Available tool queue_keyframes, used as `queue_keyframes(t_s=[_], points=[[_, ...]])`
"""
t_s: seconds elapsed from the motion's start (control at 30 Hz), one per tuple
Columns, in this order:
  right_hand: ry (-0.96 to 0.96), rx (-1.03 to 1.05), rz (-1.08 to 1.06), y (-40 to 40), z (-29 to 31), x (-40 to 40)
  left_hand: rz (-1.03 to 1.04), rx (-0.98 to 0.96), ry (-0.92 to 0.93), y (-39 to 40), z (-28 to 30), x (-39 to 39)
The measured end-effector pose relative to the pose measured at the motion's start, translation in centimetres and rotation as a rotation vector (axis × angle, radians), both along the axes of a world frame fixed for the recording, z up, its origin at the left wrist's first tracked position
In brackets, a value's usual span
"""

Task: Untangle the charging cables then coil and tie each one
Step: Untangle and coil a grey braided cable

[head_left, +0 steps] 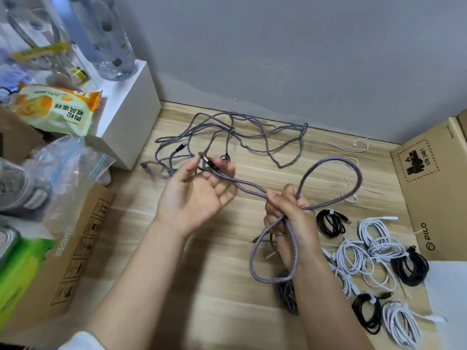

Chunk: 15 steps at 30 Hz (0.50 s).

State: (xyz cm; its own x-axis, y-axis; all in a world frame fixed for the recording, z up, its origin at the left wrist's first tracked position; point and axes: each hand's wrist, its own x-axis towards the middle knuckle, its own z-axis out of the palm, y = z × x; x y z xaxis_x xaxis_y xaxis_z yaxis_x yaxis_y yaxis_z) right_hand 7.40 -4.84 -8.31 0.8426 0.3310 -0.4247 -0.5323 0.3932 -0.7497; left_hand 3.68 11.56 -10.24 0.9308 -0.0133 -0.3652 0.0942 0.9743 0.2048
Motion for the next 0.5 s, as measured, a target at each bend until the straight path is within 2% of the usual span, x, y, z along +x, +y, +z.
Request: queue_keyframes(t_s=[0.13,0.23,0.3,0.37,0.5], points=[[-0.008,0.175,-0.108,-1.5,0.7,0.6,0.397,-0.125,0.256,4.3,-1.9,0.2],[-0.011,0.215,-0.173,-2.6,0.8,1.1,0.559,0.025,0.375,7.3,-3.2,-0.3],[-0.004,0.202,-0.175,-2.6,0.7,1.0,0.612,0.074,0.358,7.5,-2.6,-0.6],[-0.020,0.090,-0.125,-1.7,0.4,0.7,0.562,0.223,0.268,6.2,-0.7,-0.7],[-0.045,-0.054,0.018,1.2,0.0,-0.8,0.136,0.876,0.113,1.0,2.9,-1.1]])
